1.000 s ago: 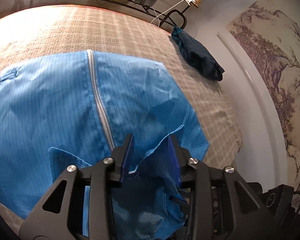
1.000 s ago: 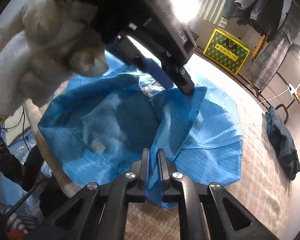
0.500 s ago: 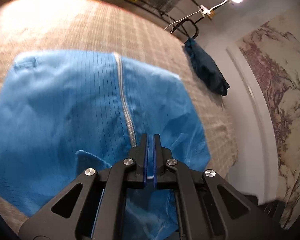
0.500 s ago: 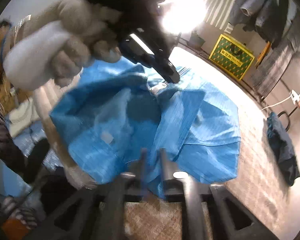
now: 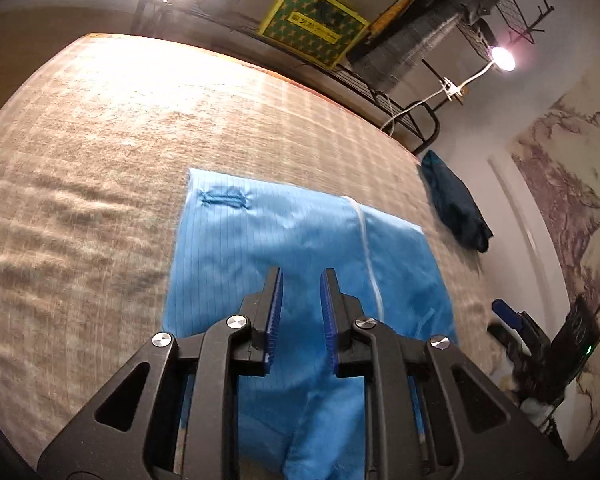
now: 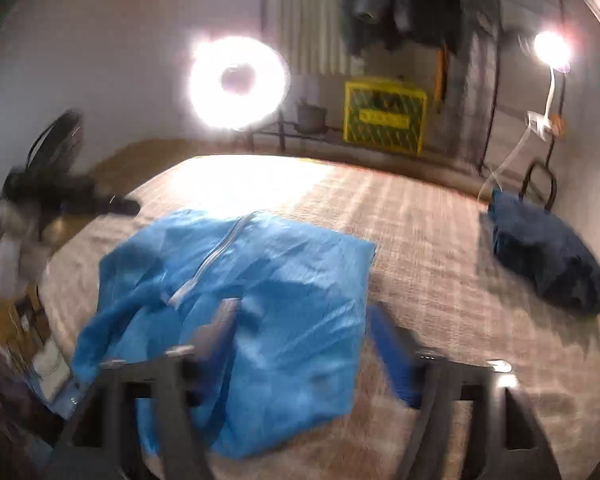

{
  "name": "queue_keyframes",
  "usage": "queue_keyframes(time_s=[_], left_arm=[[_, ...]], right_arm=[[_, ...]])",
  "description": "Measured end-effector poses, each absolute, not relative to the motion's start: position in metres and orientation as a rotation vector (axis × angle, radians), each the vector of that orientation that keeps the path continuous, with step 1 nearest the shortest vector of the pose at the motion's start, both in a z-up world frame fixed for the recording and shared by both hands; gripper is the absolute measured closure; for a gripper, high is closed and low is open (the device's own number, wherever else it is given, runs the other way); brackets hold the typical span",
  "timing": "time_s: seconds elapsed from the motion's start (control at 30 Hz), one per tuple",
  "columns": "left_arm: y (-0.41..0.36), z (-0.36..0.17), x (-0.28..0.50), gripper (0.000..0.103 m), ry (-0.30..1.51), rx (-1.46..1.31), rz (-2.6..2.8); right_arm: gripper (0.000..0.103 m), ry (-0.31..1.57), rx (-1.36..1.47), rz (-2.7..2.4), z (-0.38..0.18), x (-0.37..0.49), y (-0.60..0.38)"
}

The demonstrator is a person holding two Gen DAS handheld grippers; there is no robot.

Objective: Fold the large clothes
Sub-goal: 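Open both tools and hold them above the spread coat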

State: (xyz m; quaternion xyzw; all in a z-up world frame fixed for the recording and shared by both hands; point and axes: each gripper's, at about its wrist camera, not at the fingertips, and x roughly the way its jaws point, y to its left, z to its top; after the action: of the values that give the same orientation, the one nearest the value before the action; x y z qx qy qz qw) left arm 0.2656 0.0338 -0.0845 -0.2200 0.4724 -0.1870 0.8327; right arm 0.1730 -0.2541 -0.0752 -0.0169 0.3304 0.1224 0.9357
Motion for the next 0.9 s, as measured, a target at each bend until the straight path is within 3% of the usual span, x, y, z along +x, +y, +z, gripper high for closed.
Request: queue_keyframes(time_s=[0.03, 0.23, 0.47, 0.7, 0.73, 0.77, 0.8, 0.83, 0.87, 0.9], left_arm=[[0.030, -0.086, 0.271, 0.086, 0.999, -0.453, -0.398], [0.022, -0.101, 0.302, 0.086, 1.010, -0.471, -0.402], [0.014, -0.157, 0.320, 0.086, 1.140, -0.364, -0.358], [0.037, -0.144, 0.309, 0.083, 1.117, -0.340, -0.350], [0.045, -0.142, 0.307, 0.066, 1.109, -0.357, -0.345], [0.055, -0.139, 0.304, 0.058, 1.099, -0.383, -0.336], [0.067, -0.137, 0.304, 0.043, 1.087, -0.412, -0.322], [0.079, -0.137, 0.300, 0.042, 1.071, -0.450, -0.309], [0.089, -0.138, 0.298, 0.042, 1.069, -0.492, -0.308], [0.097, -0.140, 0.296, 0.042, 1.068, -0.532, -0.307]], right_arm=[[0.073, 0.701, 0.001, 0.263, -0.074, 0.184, -0.254], [0.073, 0.776, 0.006, 0.305, -0.088, 0.235, -0.234], [0.072, 0.937, 0.112, 0.309, -0.141, 0.268, -0.245], [0.072, 1.042, 0.067, 0.301, -0.155, 0.260, -0.254], [0.069, 1.036, 0.085, 0.307, -0.152, 0.257, -0.259], [0.061, 1.018, 0.129, 0.322, -0.146, 0.253, -0.268], [0.054, 0.996, 0.168, 0.336, -0.142, 0.251, -0.276], [0.038, 0.971, 0.204, 0.343, -0.139, 0.248, -0.284], [0.031, 0.941, 0.240, 0.344, -0.135, 0.246, -0.293], [0.031, 0.906, 0.294, 0.339, -0.133, 0.244, -0.306]])
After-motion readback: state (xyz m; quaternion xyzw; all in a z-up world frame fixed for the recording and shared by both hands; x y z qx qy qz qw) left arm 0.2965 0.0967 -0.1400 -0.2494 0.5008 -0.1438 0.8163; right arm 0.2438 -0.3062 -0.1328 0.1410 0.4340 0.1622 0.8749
